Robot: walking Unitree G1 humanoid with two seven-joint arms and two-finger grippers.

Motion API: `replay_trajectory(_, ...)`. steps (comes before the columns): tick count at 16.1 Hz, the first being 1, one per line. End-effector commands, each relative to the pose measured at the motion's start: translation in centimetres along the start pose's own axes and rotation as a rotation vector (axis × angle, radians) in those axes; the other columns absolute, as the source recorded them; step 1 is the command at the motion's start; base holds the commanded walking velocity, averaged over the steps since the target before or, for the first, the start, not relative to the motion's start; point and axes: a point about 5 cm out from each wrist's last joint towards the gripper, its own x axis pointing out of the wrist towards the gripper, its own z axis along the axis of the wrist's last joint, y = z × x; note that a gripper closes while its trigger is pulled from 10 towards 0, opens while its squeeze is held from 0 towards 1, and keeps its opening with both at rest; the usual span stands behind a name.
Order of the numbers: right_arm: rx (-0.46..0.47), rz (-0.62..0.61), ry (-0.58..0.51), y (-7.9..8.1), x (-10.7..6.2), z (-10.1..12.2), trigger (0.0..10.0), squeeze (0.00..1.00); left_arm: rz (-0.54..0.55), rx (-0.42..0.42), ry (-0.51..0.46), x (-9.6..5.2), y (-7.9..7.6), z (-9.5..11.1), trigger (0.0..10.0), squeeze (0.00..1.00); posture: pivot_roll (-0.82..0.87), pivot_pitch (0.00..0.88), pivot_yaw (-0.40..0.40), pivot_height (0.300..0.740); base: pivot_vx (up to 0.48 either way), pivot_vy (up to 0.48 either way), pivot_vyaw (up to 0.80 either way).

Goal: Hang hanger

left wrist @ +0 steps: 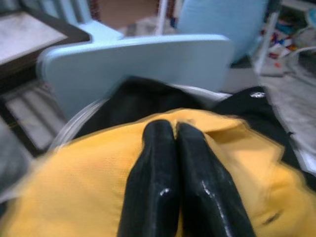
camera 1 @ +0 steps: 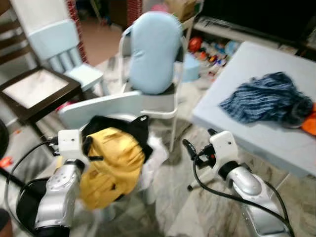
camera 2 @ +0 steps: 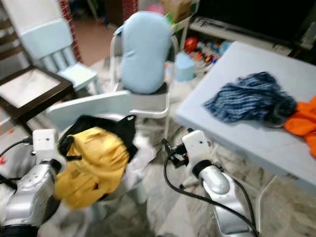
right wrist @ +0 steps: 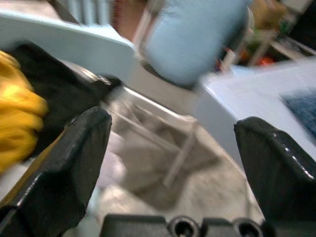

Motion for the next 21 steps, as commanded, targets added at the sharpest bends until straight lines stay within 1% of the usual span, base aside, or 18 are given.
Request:
replay_trajectory(1,-0.001,-0.005,-0.01,0.0,0.0,0.3,10.0,0.0,0.019,0.034,0.001,0.0,0.4,0.2,10.0,0.0,-0.01,0.091,-0.058,0.74,0.0,0.0,0.0)
replay_trajectory(4,-0.002,-0.007,-0.004,0.0,-0.1,0.2,10.0,0.0,0.003,0.058,0.035,-0.1,0.2,-0.4,10.0,0.0,-0.01,0.093,-0.059,0.74,0.0,0.0,0.0)
replay_trajectory(9,-0.003,-0.004,0.003,-0.1,-0.1,0.1,10.0,0.0,-0.002,0.102,0.062,-0.2,0.2,-0.8,10.0,0.0,-0.01,0.096,-0.064,0.74,0.0,0.0,0.0)
replay_trajectory(10,-0.004,-0.003,0.004,-0.1,-0.1,0.1,10.0,0.0,0.014,0.094,0.079,-0.3,0.3,-1.0,10.0,0.0,-0.01,0.095,-0.066,0.74,0.0,0.0,0.0)
replay_trajectory(11,-0.005,-0.002,0.005,-0.1,-0.1,0.1,10.0,0.0,0.039,0.049,0.099,-0.4,0.3,-1.3,10.0,0.0,-0.01,0.095,-0.066,0.74,0.0,0.0,0.0)
replay_trajectory(12,-0.006,0.0,0.006,-0.1,0.0,0.1,10.0,0.0,0.073,-0.02,0.129,-0.6,0.3,-1.6,10.0,0.0,-0.01,0.094,-0.067,0.74,0.0,0.0,0.0)
replay_trajectory(13,-0.007,0.002,0.005,-0.1,0.1,0.1,10.0,0.0,0.107,-0.097,0.17,-0.8,0.3,-2.1,10.0,1.0,-0.01,0.092,-0.066,0.74,0.0,0.0,0.0)
replay_trajectory(15,-0.008,0.003,0.003,-0.1,0.2,0.2,10.0,0.0,0.119,-0.152,0.2,-0.9,0.1,-2.4,10.0,1.0,-0.01,0.091,-0.067,0.74,0.0,0.0,0.0)
replay_trajectory(17,-0.01,0.004,0.003,-0.1,0.3,0.2,10.0,0.0,0.12,-0.157,0.201,-1.1,-0.1,-2.3,10.0,1.0,-0.01,0.09,-0.068,0.74,0.0,0.0,0.0)
replay_trajectory(18,-0.01,0.005,0.004,-0.1,0.3,0.2,10.0,0.0,0.136,-0.166,0.219,-1.3,-0.2,-2.3,10.0,1.0,-0.01,0.09,-0.068,0.74,0.0,0.0,0.0)
replay_trajectory(20,-0.01,0.006,0.003,-0.1,0.4,0.2,10.0,0.0,0.164,-0.215,0.229,-1.8,-0.4,-2.0,10.0,1.0,0.0,0.089,-0.068,0.74,0.0,0.0,0.0)
replay_trajectory(21,-0.009,0.007,0.002,-0.1,0.5,0.2,10.0,0.0,0.157,-0.215,0.214,-1.9,-0.7,-1.6,10.0,1.0,0.0,0.089,-0.07,0.74,0.0,0.0,0.0)
